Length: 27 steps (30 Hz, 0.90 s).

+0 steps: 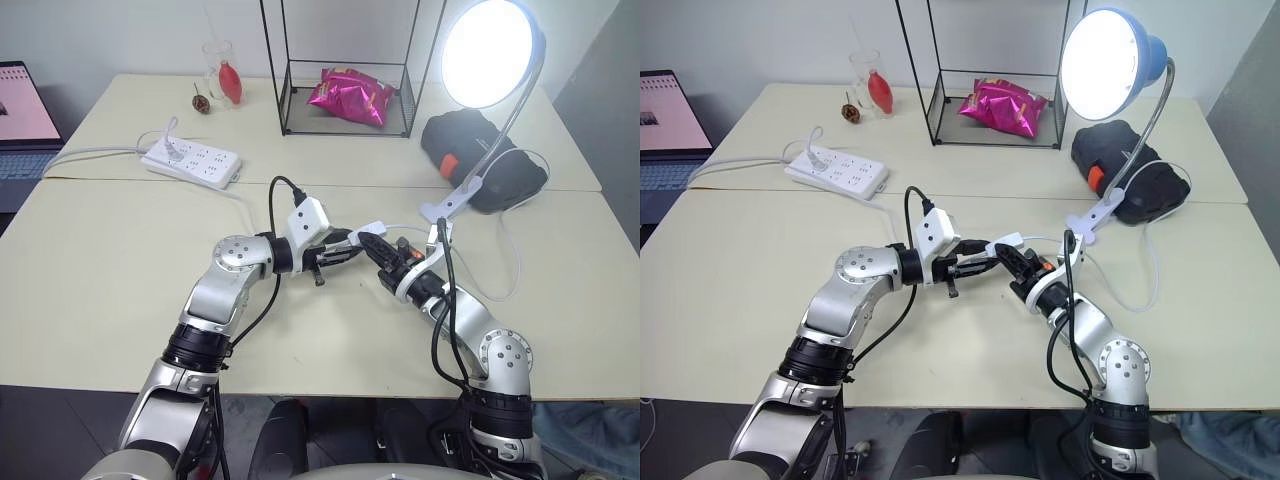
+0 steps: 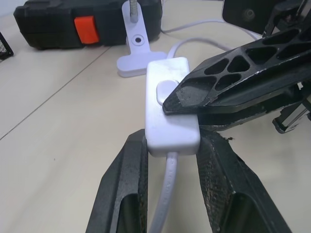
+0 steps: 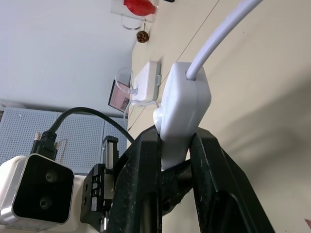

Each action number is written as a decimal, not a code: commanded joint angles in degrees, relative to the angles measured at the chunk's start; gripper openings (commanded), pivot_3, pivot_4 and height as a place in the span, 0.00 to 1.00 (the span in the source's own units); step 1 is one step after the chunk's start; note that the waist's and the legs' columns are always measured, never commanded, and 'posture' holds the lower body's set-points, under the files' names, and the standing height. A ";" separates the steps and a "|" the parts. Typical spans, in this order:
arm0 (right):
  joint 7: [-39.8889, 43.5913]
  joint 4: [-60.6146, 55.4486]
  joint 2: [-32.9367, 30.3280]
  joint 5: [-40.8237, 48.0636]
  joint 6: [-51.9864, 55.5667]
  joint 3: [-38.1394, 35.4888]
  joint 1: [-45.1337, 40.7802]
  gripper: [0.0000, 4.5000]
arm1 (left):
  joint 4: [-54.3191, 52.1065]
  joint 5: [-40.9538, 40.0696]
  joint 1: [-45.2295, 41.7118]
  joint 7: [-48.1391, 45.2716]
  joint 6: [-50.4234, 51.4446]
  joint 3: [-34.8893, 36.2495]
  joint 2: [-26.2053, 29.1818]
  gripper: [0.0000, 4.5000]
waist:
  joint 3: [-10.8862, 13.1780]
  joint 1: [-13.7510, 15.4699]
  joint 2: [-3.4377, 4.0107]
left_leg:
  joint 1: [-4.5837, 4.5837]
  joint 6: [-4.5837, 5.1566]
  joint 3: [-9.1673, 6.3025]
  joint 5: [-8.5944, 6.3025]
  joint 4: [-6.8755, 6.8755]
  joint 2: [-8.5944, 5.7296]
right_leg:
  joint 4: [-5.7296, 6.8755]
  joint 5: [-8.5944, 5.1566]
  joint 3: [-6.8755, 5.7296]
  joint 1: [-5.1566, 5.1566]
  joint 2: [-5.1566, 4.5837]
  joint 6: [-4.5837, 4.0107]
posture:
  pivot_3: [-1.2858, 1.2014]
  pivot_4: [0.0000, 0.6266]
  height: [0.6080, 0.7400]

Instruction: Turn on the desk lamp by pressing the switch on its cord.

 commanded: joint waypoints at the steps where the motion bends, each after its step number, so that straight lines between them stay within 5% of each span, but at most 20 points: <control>1: 0.34 -1.21 0.42 1.00 -0.93 0.16 -0.44 0.10 | -3.23 -1.12 0.00 0.04 -0.24 -0.12 0.05 0.24 | 0.00 0.00 0.00 | 0.00 0.00 0.00 0.00 -0.02 0.00 | 0.00 0.00 0.00 -0.01 0.00 0.00 | 0.52 0.24 1.00; 8: 1.13 -1.32 -0.19 0.62 -0.52 0.34 -0.41 0.10 | -3.35 -1.12 0.14 0.34 -0.13 -0.04 -0.08 0.24 | 0.00 0.00 0.00 | 0.00 0.00 0.00 0.00 -0.07 0.00 | 0.00 0.01 0.00 -0.03 0.00 -0.01 | 0.52 0.24 1.00; 9: 1.33 -1.37 -0.51 0.46 -0.26 0.44 -0.38 0.26 | -3.28 -1.11 0.11 0.39 -0.17 -0.02 -0.12 0.24 | 0.00 0.00 0.00 | 0.00 0.00 0.00 0.00 -0.07 0.00 | 0.00 0.00 0.00 -0.03 0.00 -0.01 | 0.52 0.24 1.00; 16: 5.22 -3.59 -6.40 -0.85 2.73 1.83 1.26 0.58 | -2.38 -0.82 -0.17 0.74 -0.73 -0.12 -0.65 0.24 | 0.00 0.01 0.00 | 0.00 0.00 0.00 0.00 -0.08 -0.01 | 0.00 0.00 0.00 -0.03 0.00 -0.01 | 0.52 0.24 1.00; 24: 22.05 -16.57 -28.36 -15.79 6.22 8.16 4.55 0.99 | 2.03 1.30 -1.09 -0.38 -3.24 -1.79 -0.20 0.24 | 0.00 0.12 -0.01 | -0.01 0.00 0.00 0.00 -0.07 -0.04 | -0.02 -0.01 -0.02 -0.03 -0.01 0.01 | 0.52 0.24 1.00; 27: 31.15 -22.45 -38.82 -24.40 4.02 9.74 2.83 1.00 | 6.26 3.92 -1.56 -2.49 -7.00 -4.12 1.42 0.24 | 0.05 0.11 0.10 | -0.02 0.00 0.03 0.00 -0.07 -0.10 | -0.02 -0.02 0.02 -0.05 -0.02 0.03 | 0.52 0.24 1.00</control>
